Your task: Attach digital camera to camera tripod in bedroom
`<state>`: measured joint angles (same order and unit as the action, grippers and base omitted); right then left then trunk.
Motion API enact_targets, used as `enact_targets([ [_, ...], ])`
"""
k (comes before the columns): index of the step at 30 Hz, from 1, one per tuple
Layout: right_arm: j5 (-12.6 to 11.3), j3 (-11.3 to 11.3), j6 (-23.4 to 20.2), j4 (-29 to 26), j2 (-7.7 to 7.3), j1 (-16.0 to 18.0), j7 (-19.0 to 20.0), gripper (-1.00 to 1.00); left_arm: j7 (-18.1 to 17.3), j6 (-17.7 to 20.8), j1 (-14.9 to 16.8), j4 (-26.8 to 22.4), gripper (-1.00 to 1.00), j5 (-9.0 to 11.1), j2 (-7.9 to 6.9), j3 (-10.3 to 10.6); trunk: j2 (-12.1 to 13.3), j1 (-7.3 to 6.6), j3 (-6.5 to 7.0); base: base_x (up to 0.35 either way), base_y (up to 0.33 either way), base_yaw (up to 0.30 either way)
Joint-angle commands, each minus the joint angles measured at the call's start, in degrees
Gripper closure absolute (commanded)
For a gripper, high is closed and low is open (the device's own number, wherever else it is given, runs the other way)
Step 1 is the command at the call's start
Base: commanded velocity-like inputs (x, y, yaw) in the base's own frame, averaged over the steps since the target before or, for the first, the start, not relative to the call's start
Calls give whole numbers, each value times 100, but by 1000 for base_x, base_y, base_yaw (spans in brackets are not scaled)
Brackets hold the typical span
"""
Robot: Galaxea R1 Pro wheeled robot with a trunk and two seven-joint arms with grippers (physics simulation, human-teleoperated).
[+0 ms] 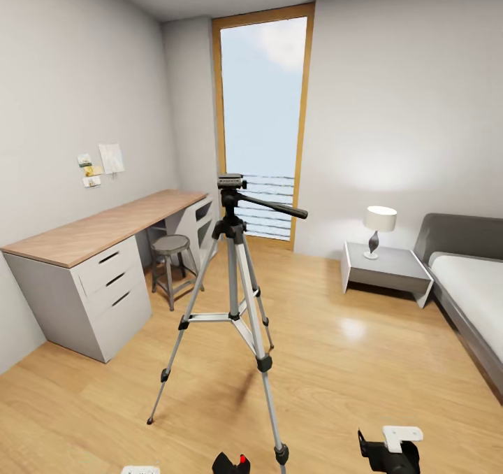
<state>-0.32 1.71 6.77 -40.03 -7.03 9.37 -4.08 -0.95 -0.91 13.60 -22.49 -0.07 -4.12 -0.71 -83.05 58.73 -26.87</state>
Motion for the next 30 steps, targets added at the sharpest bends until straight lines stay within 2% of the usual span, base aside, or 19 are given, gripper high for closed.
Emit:
enact_targets([
  [1, -3, -4, 22, 97, -1, 3, -14, -100, -9, -264, 3, 15, -100, -1, -16, -13, -3, 0, -6, 0, 0, 0],
  [6, -3, -4, 131, 202, -1, 3, -14, -100, -5, -434, 3, 3, -100, -1, -85, -22, -204, 110, -96, 0, 0, 0],
  [17, -3, -10, 319, 236, -1, 3, -21, -100, -3, -499, 3, -56, -100, 2, -126, -29, -645, 351, -293, 0, 0, 0],
  [25, 2, -12, 353, 241, 3, 3, -22, -100, 4, -506, 3, -282, -100, 6, -124, -38, -966, 527, -437, 0, 0, 0],
  [30, 9, -13, 523, 235, 0, 3, -11, -100, 6, -499, 3, -408, -100, 7, -61, -38, -1166, 637, -526, 0, 0, 0],
])
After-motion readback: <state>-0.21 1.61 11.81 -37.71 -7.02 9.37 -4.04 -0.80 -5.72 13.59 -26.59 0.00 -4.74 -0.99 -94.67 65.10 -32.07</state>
